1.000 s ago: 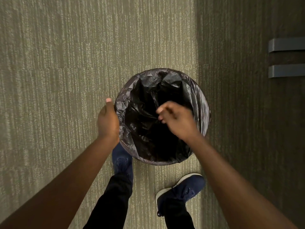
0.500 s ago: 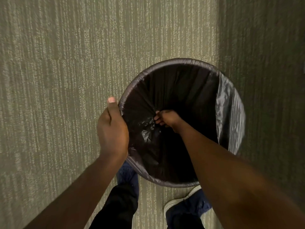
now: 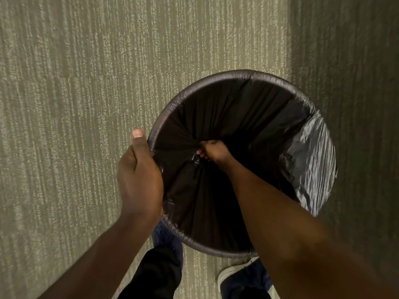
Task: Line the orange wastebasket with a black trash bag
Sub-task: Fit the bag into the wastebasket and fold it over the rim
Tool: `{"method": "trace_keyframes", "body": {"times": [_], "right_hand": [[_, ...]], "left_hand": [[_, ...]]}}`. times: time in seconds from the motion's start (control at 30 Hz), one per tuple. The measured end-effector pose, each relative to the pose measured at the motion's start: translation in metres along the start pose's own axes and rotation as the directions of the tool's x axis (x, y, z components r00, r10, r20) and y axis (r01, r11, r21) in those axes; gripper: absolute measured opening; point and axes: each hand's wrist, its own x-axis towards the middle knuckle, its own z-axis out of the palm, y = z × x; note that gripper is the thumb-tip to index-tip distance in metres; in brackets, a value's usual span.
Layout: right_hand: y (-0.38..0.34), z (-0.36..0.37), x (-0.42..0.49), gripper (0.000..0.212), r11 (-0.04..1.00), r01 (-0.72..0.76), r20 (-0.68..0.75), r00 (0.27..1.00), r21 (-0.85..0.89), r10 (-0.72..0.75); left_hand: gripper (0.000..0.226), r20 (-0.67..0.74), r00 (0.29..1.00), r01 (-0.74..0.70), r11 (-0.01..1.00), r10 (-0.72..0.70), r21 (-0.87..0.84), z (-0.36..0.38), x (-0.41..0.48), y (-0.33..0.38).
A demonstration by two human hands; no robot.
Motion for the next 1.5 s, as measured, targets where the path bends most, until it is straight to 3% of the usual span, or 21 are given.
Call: {"method": "trace_keyframes", "body": {"times": [0.1, 0.2, 0.27, 0.37, 0.43, 0.5, 0.63, 0.7, 0.83, 0.93, 0.97, 1.03, 1.1, 1.17, 1.23, 1.3, 1.4, 1.5], "right_hand": [[-0.003, -0.001, -0.006, 0.039, 0.999, -0.015, 0.005, 1.0, -0.037, 0.015], [-0.004, -0.009, -0.025, 0.026, 0.957, 0.028, 0.022, 1.0, -0.29, -0.023], [-0.006, -0.022, -0.047, 0.031, 0.914, 0.061, 0.002, 0.998, -0.401, -0.066], [-0.01, -0.055, -0.08, 0.037, 0.967, 0.053, -0.141, 0.986, -0.248, -0.09], [-0.012, -0.077, -0.101, 0.04, 0.996, -0.005, -0.241, 0.97, -0.092, -0.017], [-0.014, -0.086, -0.121, 0.043, 0.999, -0.034, -0.211, 0.977, -0.012, 0.031], [-0.022, -0.085, -0.156, 0.044, 0.958, 0.095, -0.133, 0.982, -0.272, -0.135], [-0.024, -0.092, -0.181, 0.038, 0.953, 0.172, -0.166, 0.962, -0.249, -0.217], [-0.015, -0.12, -0.228, 0.021, 0.955, 0.273, -0.232, 0.942, 0.115, -0.241], [-0.007, -0.136, -0.258, 0.019, 0.859, 0.421, -0.315, 0.89, 0.29, -0.33], [-0.003, -0.139, -0.266, 0.018, 0.85, 0.473, -0.417, 0.838, 0.231, -0.353], [0.006, -0.143, -0.275, 0.02, 0.887, 0.457, -0.59, 0.699, -0.065, -0.403], [0.012, -0.14, -0.279, 0.036, 0.869, 0.338, -0.608, 0.621, -0.362, -0.495], [0.015, -0.133, -0.278, 0.055, 0.849, 0.273, -0.567, 0.647, -0.453, -0.511], [0.017, -0.124, -0.275, 0.065, 0.867, 0.241, -0.539, 0.701, -0.436, -0.466], [0.02, -0.121, -0.271, 0.058, 0.911, 0.207, -0.548, 0.743, -0.357, -0.384], [0.024, -0.125, -0.266, 0.031, 0.983, 0.104, -0.579, 0.796, -0.152, -0.174], [0.023, -0.134, -0.261, 0.03, 0.998, 0.031, -0.51, 0.86, 0.06, 0.004]], "left_hand": [[0.07, 0.01, 1.0, -0.004, 1.0, 0.004, -0.003, 0.0, 0.002, -0.002], [0.066, 0.031, 0.999, -0.029, 1.0, 0.029, 0.003, -0.002, 0.003, -0.004], [0.069, 0.042, 0.999, -0.027, 1.0, 0.027, 0.001, -0.004, 0.003, -0.004], [0.084, 0.014, 0.999, -0.029, 1.0, 0.029, 0.007, -0.003, 0.001, -0.002], [0.087, -0.016, 0.999, -0.04, 0.999, 0.041, 0.018, -0.002, -0.001, 0.0], [0.078, -0.056, 0.995, -0.078, 0.996, 0.081, 0.051, -0.001, -0.001, 0.001], [0.088, -0.074, 0.995, -0.054, 0.996, 0.059, 0.069, -0.002, 0.002, 0.002], [0.089, -0.068, 0.997, -0.041, 0.996, 0.046, 0.075, -0.004, 0.001, 0.002], [0.081, -0.008, 1.0, 0.021, 0.999, -0.021, 0.047, -0.006, -0.004, 0.003], [0.076, 0.004, 0.995, 0.102, 0.995, -0.102, -0.02, -0.01, -0.007, 0.0], [0.071, -0.017, 0.993, 0.114, 0.993, -0.115, -0.038, -0.012, -0.01, -0.002], [0.07, -0.038, 0.988, 0.147, 0.986, -0.15, -0.083, -0.014, -0.022, -0.007], [0.069, -0.001, 0.98, 0.197, 0.973, -0.199, -0.12, -0.016, -0.036, -0.015], [0.07, 0.063, 0.967, 0.256, 0.955, -0.249, -0.151, -0.018, -0.055, -0.021], [0.067, 0.102, 0.952, 0.302, 0.943, -0.29, -0.138, -0.018, -0.073, -0.027], [0.056, 0.103, 0.945, 0.321, 0.939, -0.309, -0.123, -0.017, -0.088, -0.031], [0.019, 0.096, 0.925, 0.38, 0.906, -0.368, -0.189, -0.014, -0.101, -0.035], [0.012, 0.136, 0.889, 0.458, 0.852, -0.438, -0.253, -0.016, -0.108, -0.032]]}}
